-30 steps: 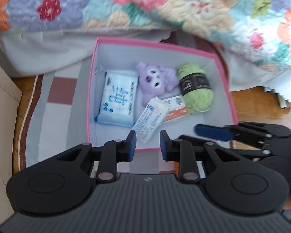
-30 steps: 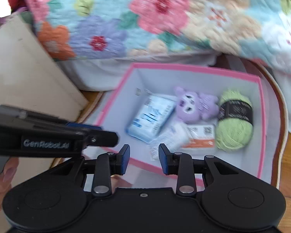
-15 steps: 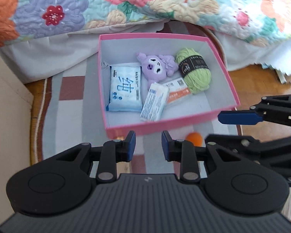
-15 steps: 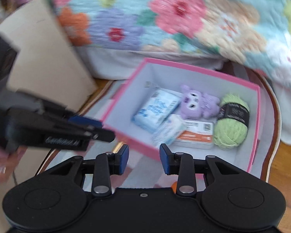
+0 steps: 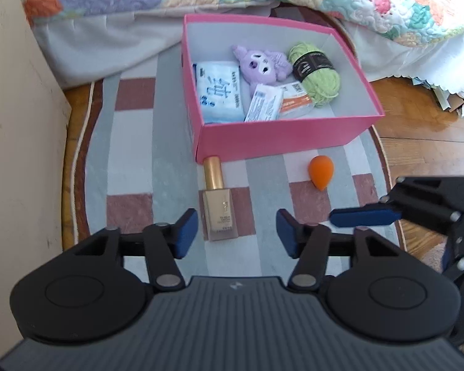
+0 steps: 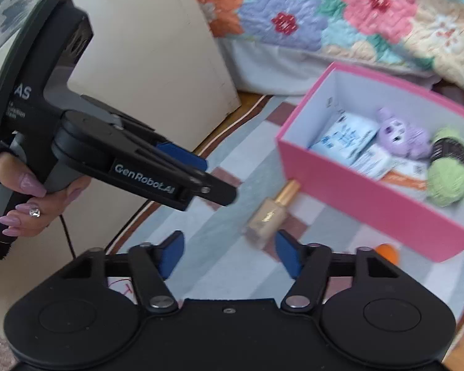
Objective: Organize objects
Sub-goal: 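Open the left tool to drop the pack and withdraw upward, then lower the left tool onto the foundation bottle and grasp it, then lift the foundation bottle with the left tool into the pink box, then open the left tool to release the bottle and withdraw, then lower the left tool onto the orange makeup sponge and grasp it, then lift the sponge with the left tool into the pink box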
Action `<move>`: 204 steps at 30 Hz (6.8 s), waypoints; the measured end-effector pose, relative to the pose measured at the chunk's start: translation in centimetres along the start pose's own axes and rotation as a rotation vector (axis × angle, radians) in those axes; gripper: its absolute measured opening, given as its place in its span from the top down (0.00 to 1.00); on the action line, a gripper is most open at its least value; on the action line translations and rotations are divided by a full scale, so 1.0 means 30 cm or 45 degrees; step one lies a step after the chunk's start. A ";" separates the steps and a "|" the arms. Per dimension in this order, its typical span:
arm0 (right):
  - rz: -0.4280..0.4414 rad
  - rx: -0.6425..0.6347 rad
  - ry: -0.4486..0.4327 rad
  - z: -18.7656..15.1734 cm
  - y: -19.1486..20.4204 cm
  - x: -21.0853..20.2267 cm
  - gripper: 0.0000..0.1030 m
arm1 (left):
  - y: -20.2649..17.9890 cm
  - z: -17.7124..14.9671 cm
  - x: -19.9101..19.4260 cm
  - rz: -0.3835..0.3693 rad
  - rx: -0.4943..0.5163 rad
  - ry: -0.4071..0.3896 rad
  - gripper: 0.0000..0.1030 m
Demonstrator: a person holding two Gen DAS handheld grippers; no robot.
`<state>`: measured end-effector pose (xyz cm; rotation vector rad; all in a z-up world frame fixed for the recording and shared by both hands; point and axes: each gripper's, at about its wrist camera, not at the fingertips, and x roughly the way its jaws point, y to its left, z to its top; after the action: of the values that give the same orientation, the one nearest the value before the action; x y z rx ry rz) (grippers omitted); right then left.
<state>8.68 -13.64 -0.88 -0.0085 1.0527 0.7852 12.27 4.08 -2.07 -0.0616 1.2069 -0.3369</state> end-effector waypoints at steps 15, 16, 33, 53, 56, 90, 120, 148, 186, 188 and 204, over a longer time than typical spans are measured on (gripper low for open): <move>-0.113 0.150 0.032 -0.058 -0.072 0.411 0.28 | 0.169 -0.047 0.328 -0.125 -0.221 0.012 0.45; -0.120 0.165 0.031 -0.060 -0.079 0.425 0.28 | 0.176 -0.048 0.341 -0.144 -0.238 0.026 0.46; -0.164 0.275 -0.029 -0.155 -0.134 0.434 0.58 | 0.148 -0.107 0.395 -0.225 -0.332 0.063 0.72; -0.122 0.405 -0.020 -0.212 -0.159 0.410 0.60 | 0.039 -0.187 0.376 -0.099 -0.393 -0.018 0.67; -0.154 0.391 0.003 -0.228 -0.126 0.380 0.60 | 0.005 -0.200 0.329 -0.103 -0.350 -0.011 0.72; -0.177 0.587 -0.454 0.114 -0.164 -0.162 0.60 | -0.273 0.320 -0.123 -0.093 0.021 -0.294 0.72; -0.263 0.493 -0.090 0.314 -0.523 0.316 0.51 | -0.027 0.551 0.367 -0.035 -0.187 -0.051 0.61; -0.171 0.068 -0.195 -0.120 -0.164 -0.330 0.37 | -0.309 0.098 -0.005 -0.071 0.061 0.156 0.42; -0.476 -0.002 -0.139 -0.296 -0.482 0.246 0.56 | -0.413 0.026 0.548 -0.221 0.036 -0.106 0.78; -0.490 -0.017 -0.127 -0.299 -0.469 0.244 0.57 | -0.418 0.018 0.539 -0.213 0.039 -0.090 0.78; -0.258 0.256 0.080 -0.335 -0.303 0.142 0.55 | -0.356 -0.101 0.342 -0.260 -0.080 0.129 0.79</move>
<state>7.27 -21.51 -12.62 0.0310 1.1668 0.4971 10.30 -8.59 -10.04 -0.2257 1.3150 -0.4852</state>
